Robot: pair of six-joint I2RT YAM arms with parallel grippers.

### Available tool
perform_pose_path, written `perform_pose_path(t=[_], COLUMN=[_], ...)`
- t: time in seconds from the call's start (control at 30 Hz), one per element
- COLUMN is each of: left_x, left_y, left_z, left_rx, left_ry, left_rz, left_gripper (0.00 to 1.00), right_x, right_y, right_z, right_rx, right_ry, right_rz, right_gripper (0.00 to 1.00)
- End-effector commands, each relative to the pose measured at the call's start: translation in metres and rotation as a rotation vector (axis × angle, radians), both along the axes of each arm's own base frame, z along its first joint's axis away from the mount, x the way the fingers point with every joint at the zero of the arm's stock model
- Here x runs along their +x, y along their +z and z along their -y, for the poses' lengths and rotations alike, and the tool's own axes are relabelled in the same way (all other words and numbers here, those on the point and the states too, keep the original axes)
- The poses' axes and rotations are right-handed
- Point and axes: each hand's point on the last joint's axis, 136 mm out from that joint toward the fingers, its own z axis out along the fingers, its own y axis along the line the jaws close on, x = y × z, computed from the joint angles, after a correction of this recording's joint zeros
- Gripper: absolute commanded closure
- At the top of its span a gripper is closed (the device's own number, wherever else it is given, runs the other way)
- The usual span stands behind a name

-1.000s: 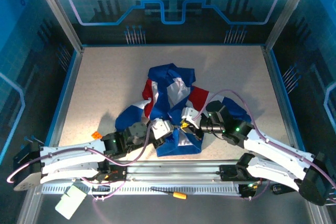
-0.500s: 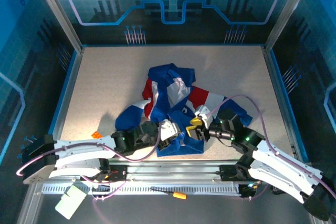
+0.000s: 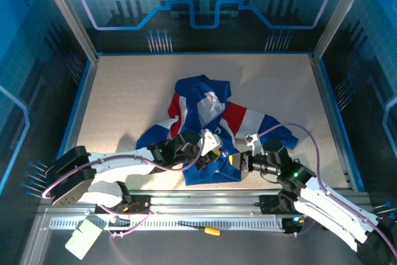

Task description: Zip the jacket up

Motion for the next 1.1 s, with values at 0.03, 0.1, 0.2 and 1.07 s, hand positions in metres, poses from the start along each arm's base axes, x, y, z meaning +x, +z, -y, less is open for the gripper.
perform_pose_path(t=[0.03, 0.1, 0.2, 1.07], left_x=[-0.008, -0.008, -0.008, -0.004], left_y=[0.006, 0.007, 0.006, 0.012], left_z=[0.011, 0.012, 0.012, 0.011], left_rx=[-0.04, -0.042, -0.05, -0.1], left_ry=[-0.058, -0.062, -0.058, -0.07], left_rz=[-0.11, -0.122, -0.136, -0.217], left_gripper=[1.0, 1.0, 1.0, 1.0], right_x=[0.007, 0.007, 0.006, 0.01], right_y=[0.012, 0.013, 0.015, 0.024], right_z=[-0.003, -0.004, -0.006, -0.017], right_rx=[0.112, 0.107, 0.114, 0.221], right_ry=[-0.059, -0.045, -0.023, 0.032], right_rz=[-0.007, 0.008, 0.028, 0.098], right_gripper=[0.66, 0.63, 0.59, 0.75])
